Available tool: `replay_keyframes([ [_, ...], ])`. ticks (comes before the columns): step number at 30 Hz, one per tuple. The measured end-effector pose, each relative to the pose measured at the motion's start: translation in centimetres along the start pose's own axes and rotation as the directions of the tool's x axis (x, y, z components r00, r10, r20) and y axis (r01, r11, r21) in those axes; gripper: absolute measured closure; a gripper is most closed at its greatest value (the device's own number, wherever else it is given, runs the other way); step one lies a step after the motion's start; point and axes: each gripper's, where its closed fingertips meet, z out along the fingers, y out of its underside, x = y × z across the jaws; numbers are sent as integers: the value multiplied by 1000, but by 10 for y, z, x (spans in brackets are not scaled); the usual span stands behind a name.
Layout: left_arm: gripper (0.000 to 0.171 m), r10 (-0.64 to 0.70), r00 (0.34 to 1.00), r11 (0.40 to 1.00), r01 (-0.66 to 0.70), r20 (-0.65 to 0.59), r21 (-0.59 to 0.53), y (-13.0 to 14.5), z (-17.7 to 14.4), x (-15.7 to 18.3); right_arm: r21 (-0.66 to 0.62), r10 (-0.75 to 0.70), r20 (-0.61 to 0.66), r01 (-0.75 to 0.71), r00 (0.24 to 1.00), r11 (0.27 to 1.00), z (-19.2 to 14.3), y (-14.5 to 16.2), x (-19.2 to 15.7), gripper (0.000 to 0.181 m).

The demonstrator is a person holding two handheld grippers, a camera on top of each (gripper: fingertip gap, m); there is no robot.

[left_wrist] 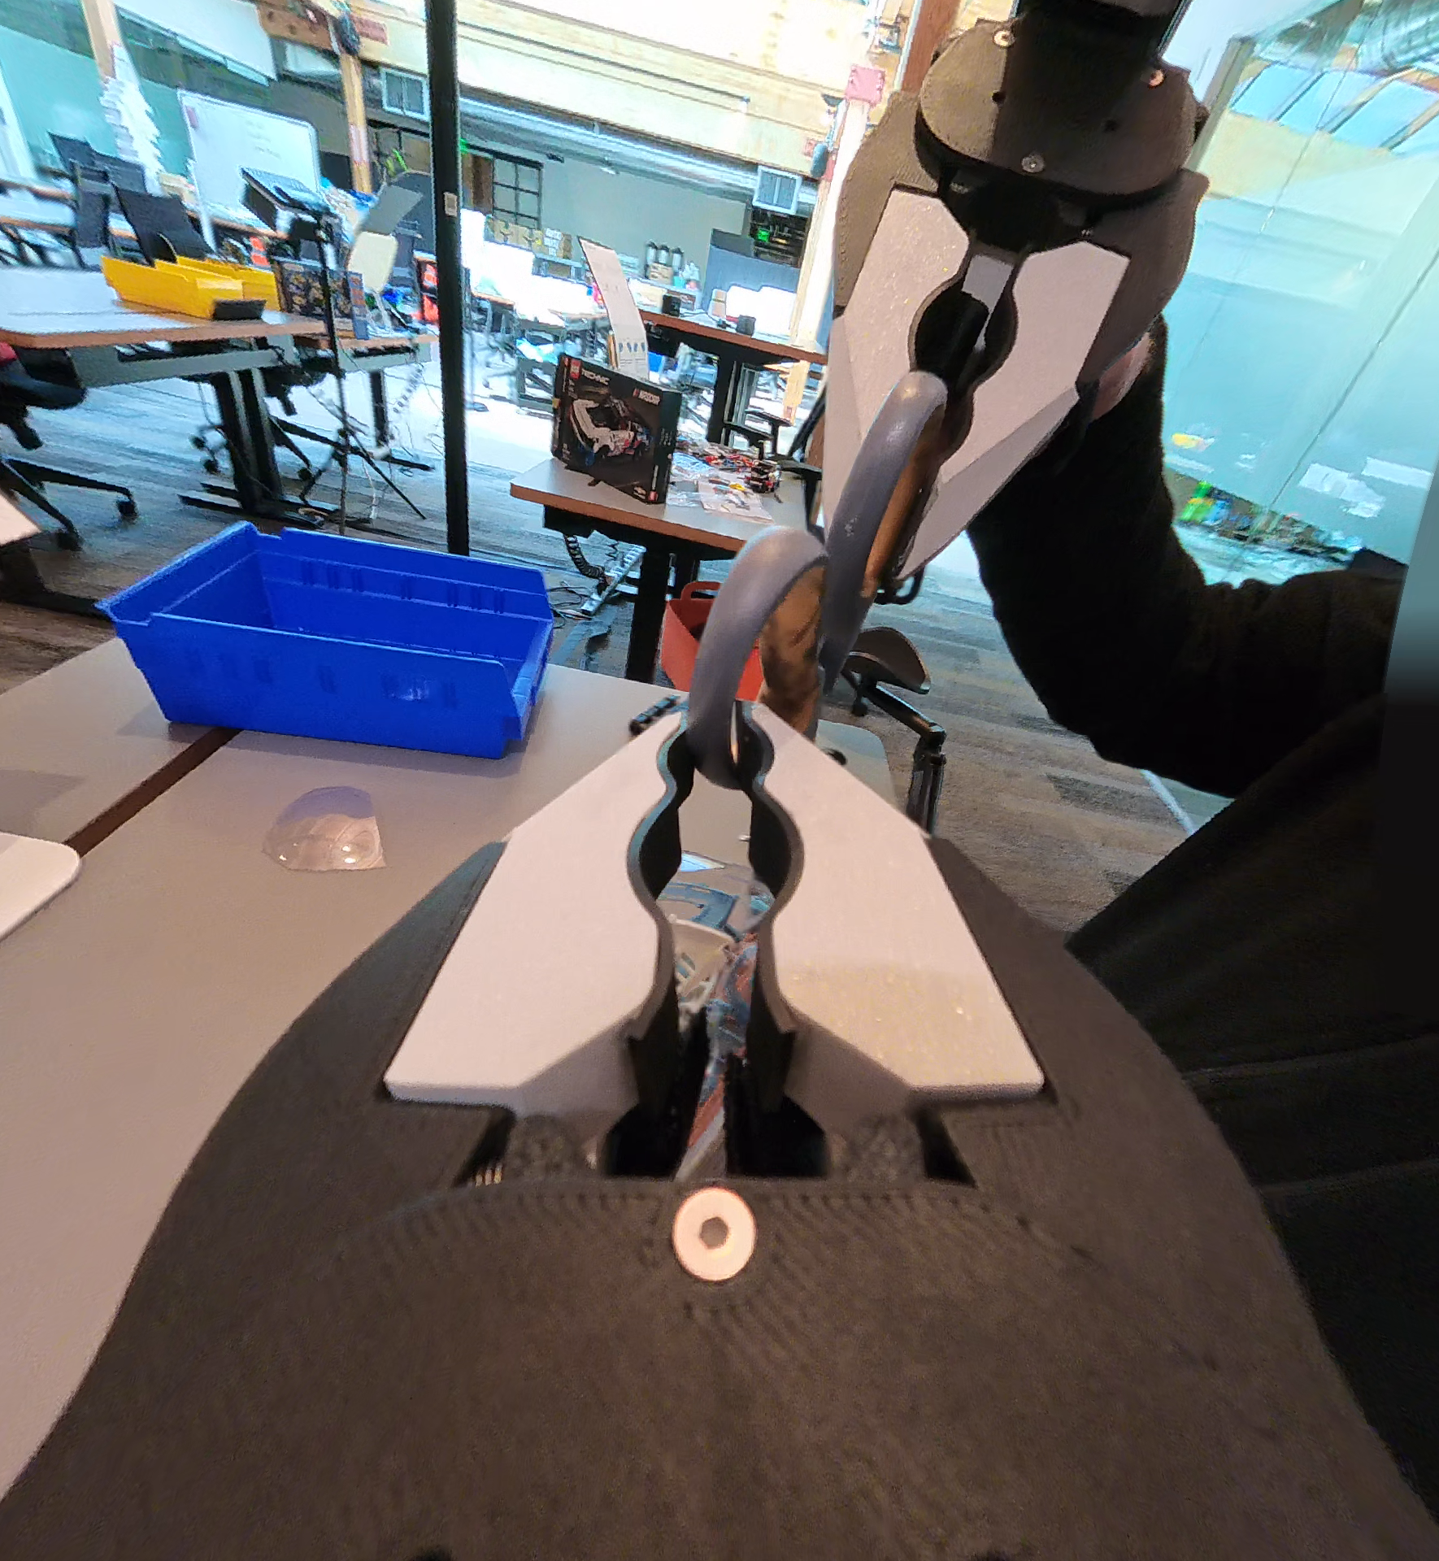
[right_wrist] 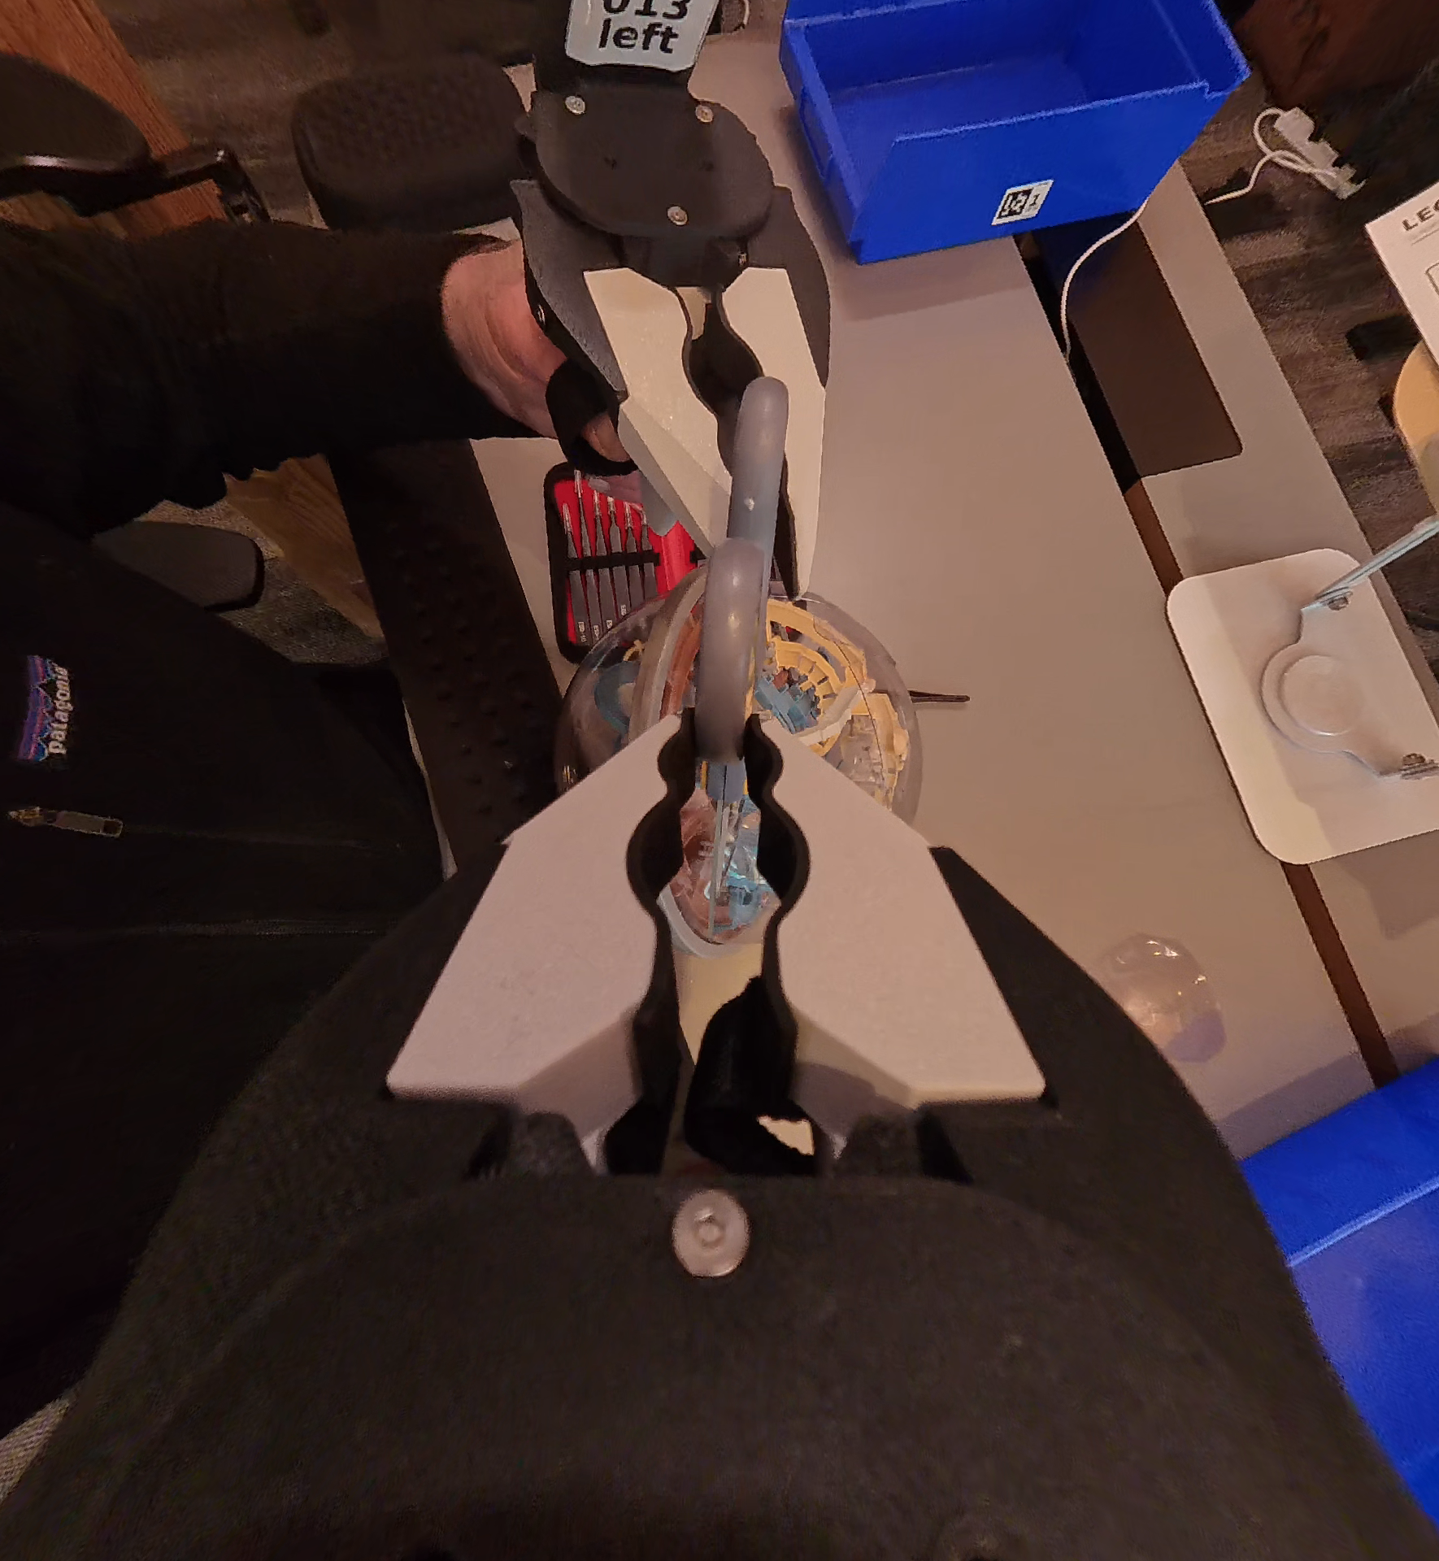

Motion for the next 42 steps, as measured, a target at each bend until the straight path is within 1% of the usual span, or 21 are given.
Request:
replay_keyframes([
  [4, 166, 57, 998, 998, -58, 13, 9, 0, 4, 7, 35, -10, -4, 10, 1000, 999, -3, 5, -4, 173],
  [7, 166, 132, 991, 991, -131, 33, -26, -4, 7, 14, 58, -28, -24, 30, 999, 998, -9, 8, -8, 173],
  [11, 166, 191, 981, 980, -188, 33, -71, -5, 13, 19, 111, -39, -60, 45, 997, 993, -15, 14, -11, 173],
  [16, 166, 307, 951, 946, -301, 32, -121, 0, 26, 30, 162, -83, -116, 101, 990, 982, -22, 30, -19, 173],
  [20, 166, 376, 926, 917, -367, 31, -154, -1, 37, 36, 263, -74, -126, 105, 989, 959, -29, 41, -20, 173],
  [24, 166, 432, 901, 888, -416, 46, -196, -4, 51, 38, 334, -63, -132, 105, 989, 937, -34, 57, -19, 172],
  [26, 165, 451, 891, 876, -432, 46, -216, -3, 58, 38, 352, -62, -128, 104, 990, 930, -33, 67, -18, 172],
  [28, 165, 443, 896, 878, -427, 31, -215, -2, 62, 39, 375, -52, -109, 89, 993, 923, -33, 73, -16, 173],
  [31, 165, 459, 888, 865, -439, 30, -242, 3, 63, 37, 379, -68, -103, 103, 992, 920, -28, 79, -16, 173],
  [36, 165, 453, 891, 866, -431, 32, -253, 6, 56, 38, 414, -87, -105, 124, 991, 902, -18, 79, -18, 173],
  [38, 166, 463, 886, 864, -443, 35, -240, -3, 52, 46, 446, -100, -113, 140, 989, 884, -22, 72, -22, 173],
  [42, 165, 518, 853, 832, -487, 59, -266, -15, 38, 60, 507, -129, -95, 160, 987, 847, -27, 55, -34, 173],
])
